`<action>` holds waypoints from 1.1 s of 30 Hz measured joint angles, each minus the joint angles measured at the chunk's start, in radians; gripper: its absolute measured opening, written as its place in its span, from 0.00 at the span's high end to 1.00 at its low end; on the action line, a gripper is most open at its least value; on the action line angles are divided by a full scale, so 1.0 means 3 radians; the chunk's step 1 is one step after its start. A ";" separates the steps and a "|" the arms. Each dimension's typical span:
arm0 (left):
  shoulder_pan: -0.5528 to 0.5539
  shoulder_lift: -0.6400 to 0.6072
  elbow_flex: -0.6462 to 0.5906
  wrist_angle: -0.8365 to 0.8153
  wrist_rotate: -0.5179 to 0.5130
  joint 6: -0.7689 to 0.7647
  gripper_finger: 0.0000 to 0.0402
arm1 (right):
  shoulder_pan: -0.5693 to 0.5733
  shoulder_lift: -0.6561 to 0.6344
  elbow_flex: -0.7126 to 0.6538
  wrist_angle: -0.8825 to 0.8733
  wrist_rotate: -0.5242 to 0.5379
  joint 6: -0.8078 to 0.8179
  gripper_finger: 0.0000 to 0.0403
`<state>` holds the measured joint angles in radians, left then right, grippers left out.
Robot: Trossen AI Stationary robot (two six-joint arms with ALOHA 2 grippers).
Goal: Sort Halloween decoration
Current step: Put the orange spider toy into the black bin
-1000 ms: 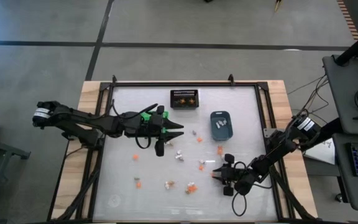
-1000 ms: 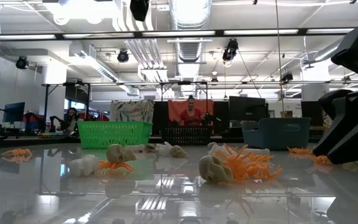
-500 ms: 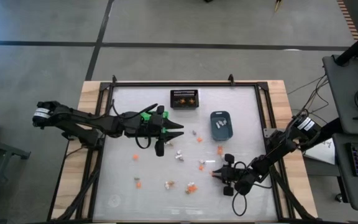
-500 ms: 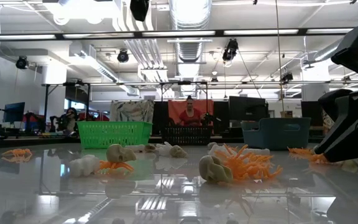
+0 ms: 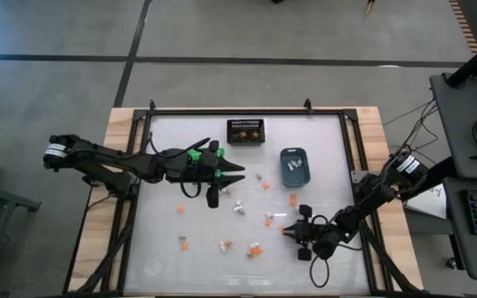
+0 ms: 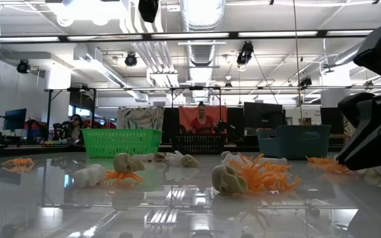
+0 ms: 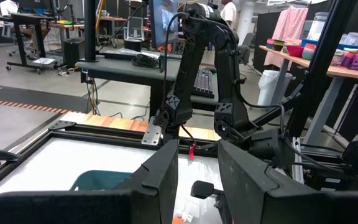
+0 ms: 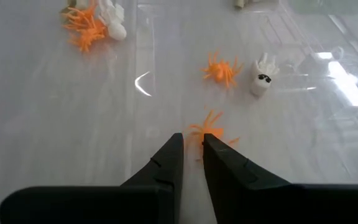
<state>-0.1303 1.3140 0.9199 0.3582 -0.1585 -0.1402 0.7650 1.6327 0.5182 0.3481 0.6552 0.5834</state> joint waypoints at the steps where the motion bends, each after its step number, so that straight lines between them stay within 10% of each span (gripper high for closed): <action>1: 0.0000 0.0001 0.0000 0.0001 0.0000 0.0000 0.76 | 0.0000 -0.0007 0.0000 0.0000 0.0001 -0.0001 0.87; 15: 0.0000 0.0001 0.0005 0.0001 0.0000 0.0000 0.76 | 0.0000 -0.0049 0.0010 -0.0004 -0.0005 -0.0231 0.96; 33: 0.0001 0.0001 0.0005 0.0030 -0.0060 0.0089 0.76 | -0.0715 -0.0703 0.0110 -0.0825 -0.1436 -0.0987 0.54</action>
<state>-0.1299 1.3144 0.9215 0.3672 -0.1764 -0.1134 0.5505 1.4220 0.5512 0.1006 0.2244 0.2874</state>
